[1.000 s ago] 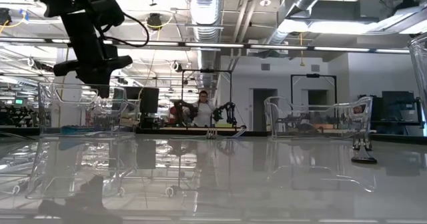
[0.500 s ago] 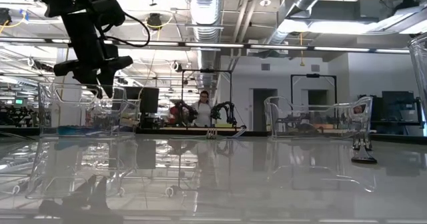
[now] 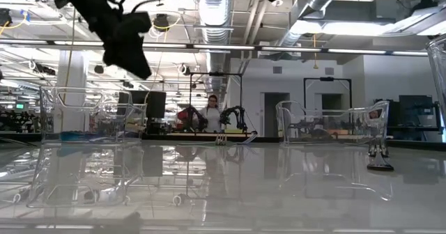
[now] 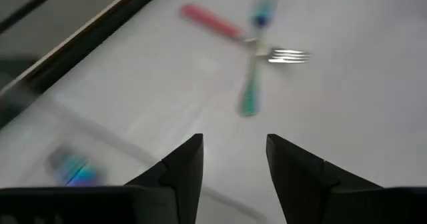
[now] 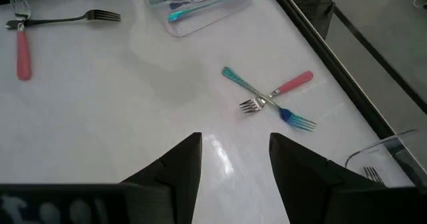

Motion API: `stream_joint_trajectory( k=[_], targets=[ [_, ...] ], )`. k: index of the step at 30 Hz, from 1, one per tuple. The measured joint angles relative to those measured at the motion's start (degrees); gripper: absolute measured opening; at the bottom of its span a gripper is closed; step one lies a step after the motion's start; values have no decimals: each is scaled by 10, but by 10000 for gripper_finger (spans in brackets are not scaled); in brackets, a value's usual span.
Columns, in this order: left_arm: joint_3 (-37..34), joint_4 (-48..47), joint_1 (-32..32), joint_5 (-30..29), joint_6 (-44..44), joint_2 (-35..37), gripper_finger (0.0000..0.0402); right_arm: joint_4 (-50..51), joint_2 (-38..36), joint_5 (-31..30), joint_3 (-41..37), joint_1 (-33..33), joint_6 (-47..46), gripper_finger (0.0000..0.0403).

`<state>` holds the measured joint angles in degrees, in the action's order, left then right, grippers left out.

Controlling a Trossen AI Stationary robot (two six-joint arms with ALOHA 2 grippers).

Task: Sort silverware by color (type)
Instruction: Put the black fork into the top right transparent bin

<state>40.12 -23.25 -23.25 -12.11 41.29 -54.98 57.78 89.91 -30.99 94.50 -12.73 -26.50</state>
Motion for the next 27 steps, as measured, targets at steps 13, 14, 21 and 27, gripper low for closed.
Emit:
stream_joint_trajectory(
  k=[13,14,21,27],
  targets=[
    [66,-162,239,33,26,-14,124,-2,0,101,0,53,47,198],
    [68,-187,258,35,53,-17,122,-1,0,102,0,57,47,198],
    [66,-336,376,73,309,-62,117,0,0,104,0,70,82,198],
    [65,-361,439,47,429,-109,117,0,0,105,0,76,105,198]
  ],
)
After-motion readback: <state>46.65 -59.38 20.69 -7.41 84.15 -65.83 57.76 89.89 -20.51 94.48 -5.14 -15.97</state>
